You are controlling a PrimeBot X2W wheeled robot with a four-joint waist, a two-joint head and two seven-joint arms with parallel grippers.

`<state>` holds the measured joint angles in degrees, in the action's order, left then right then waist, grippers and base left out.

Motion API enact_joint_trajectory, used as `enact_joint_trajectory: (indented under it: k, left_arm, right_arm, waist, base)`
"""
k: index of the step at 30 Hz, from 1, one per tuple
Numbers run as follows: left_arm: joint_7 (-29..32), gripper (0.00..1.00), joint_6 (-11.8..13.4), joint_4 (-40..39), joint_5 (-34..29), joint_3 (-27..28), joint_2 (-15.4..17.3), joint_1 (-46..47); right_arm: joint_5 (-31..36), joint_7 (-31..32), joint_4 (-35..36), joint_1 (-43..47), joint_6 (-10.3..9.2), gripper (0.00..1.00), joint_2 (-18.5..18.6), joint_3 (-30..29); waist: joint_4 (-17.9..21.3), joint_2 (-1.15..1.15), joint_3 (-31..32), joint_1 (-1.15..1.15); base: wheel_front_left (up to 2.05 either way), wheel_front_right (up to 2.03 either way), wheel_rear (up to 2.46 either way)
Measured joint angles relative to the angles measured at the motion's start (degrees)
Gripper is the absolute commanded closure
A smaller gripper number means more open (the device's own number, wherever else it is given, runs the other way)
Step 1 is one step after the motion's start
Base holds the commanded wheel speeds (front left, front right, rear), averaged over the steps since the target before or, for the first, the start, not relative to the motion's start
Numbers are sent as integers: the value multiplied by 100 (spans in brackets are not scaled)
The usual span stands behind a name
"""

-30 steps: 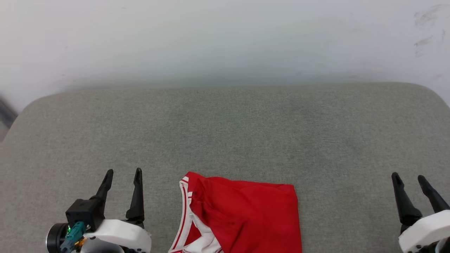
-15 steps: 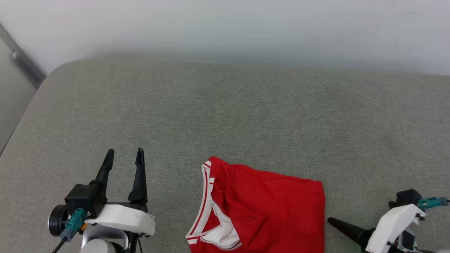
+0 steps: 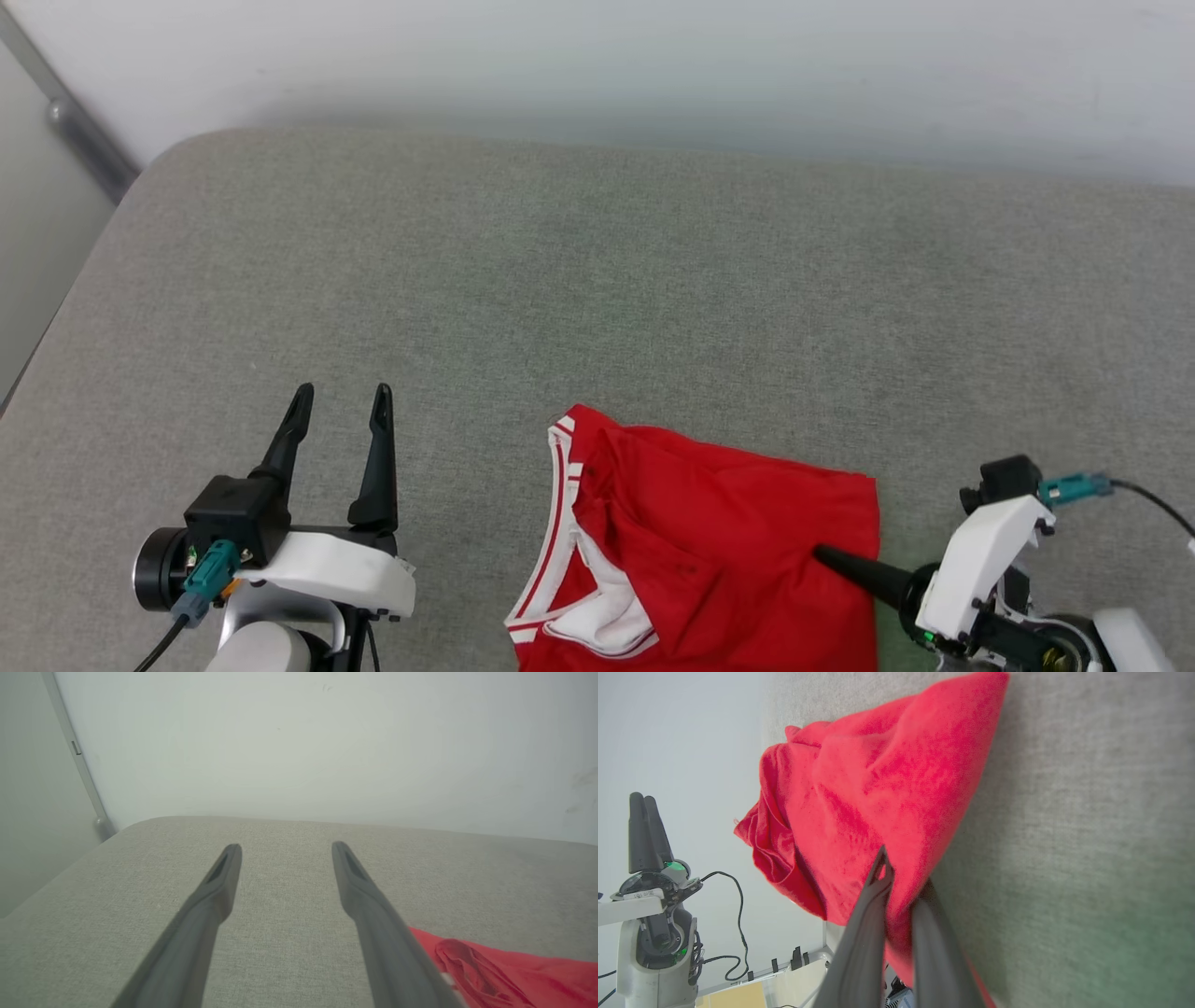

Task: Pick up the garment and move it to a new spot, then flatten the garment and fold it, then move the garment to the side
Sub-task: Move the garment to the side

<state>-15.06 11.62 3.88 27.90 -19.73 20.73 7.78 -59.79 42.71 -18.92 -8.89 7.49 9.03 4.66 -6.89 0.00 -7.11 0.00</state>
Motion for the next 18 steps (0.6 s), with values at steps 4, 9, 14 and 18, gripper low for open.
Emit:
enact_joint_trajectory:
  k: [4, 9, 14, 18]
  left_arm:
    - [0, 0, 54, 22, -24, 1, 20, -42]
    - [2, 0, 125, -105, -29, 4, 31, -180]
    - [1, 0, 170, -233, -27, 34, -9, -201]
    - [0, 0, 149, -333, -47, 48, -76, -195]
  right_arm:
    - [99, -193, 297, -161, 0, 100, 308, 398]
    - [924, -279, 758, -533, 1, 100, 980, 1171]
    - [1883, -130, 1001, -1049, 1, 100, 1588, 1566]
    - [2424, 12, 1103, -1390, 1, 100, 1792, 1612]
  waist:
    - [106, 0, 113, 0]
    - [442, 0, 229, 0]
    - [918, 0, 260, 0]
    - [1391, 0, 197, 0]
  base:
    - [0, 0, 0]
    - [0, 0, 0]
    - [0, 0, 0]
    - [0, 0, 0]
